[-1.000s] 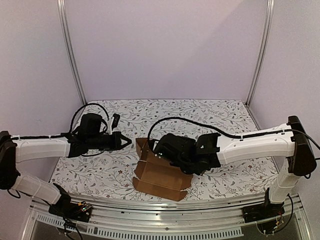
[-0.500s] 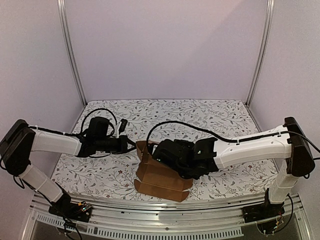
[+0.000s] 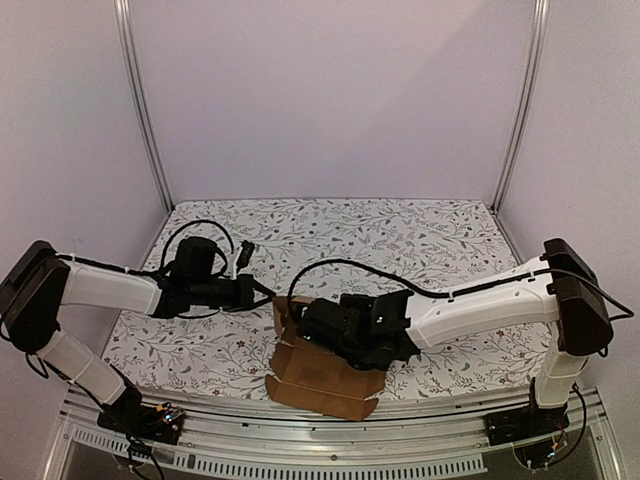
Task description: Fold the paper box
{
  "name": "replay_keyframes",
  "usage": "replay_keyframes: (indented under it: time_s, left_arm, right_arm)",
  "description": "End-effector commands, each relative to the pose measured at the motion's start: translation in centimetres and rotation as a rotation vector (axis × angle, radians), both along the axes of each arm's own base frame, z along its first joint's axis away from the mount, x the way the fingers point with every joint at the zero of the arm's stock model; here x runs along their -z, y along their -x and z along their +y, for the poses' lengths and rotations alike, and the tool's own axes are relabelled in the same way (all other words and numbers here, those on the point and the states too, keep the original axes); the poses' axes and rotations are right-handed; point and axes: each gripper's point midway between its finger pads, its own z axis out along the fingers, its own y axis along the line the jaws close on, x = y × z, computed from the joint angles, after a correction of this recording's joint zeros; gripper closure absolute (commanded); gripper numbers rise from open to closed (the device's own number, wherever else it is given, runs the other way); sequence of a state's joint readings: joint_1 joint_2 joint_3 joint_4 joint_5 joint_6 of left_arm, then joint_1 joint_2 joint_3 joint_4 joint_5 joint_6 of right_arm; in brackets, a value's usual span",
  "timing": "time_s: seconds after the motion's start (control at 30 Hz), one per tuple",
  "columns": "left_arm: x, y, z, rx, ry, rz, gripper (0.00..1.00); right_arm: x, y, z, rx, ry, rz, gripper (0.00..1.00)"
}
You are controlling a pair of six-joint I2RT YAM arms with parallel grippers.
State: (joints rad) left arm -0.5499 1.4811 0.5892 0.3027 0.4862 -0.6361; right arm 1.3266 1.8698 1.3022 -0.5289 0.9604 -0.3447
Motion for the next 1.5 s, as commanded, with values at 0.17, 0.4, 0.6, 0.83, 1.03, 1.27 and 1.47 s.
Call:
replay_keyframes:
  time_s: [0.17, 0.4, 0.6, 0.83, 1.03, 1.27, 1.47]
  left_arm:
    - [0.2, 1.1, 0.4, 0.023, 0.025, 0.003, 1.00]
    - [0.2, 2.4, -0.2, 0.054, 0.046, 0.016, 1.00]
    - [0.0, 3.9, -1.4, 0.083, 0.054, 0.026, 1.00]
    - [0.2, 5.2, -1.8, 0.092, 0.049, 0.032, 1.00]
    - [0.1, 5.8, -2.3, 0.093, 0.039, 0.033, 1.00]
    - [1.0, 5.9, -2.7, 0.099, 0.010, 0.033, 1.00]
    - [0.5, 5.8, -2.5, 0.097, -0.011, 0.017, 1.00]
  right_arm:
    - [1.5, 1.1, 0.8, 0.001, 0.043, -0.029, 1.00]
    - [1.4, 0.9, 0.4, 0.025, 0.043, -0.056, 1.00]
    - [1.2, 0.7, 0.3, 0.040, 0.045, -0.077, 1.00]
    - [0.9, 0.7, -0.2, 0.055, 0.048, -0.085, 1.00]
    - [0.8, 0.8, -0.5, 0.062, 0.050, -0.087, 1.00]
    - [0.7, 1.0, -0.5, 0.065, 0.047, -0.094, 1.00]
    - [0.7, 1.1, -0.6, 0.067, 0.053, -0.095, 1.00]
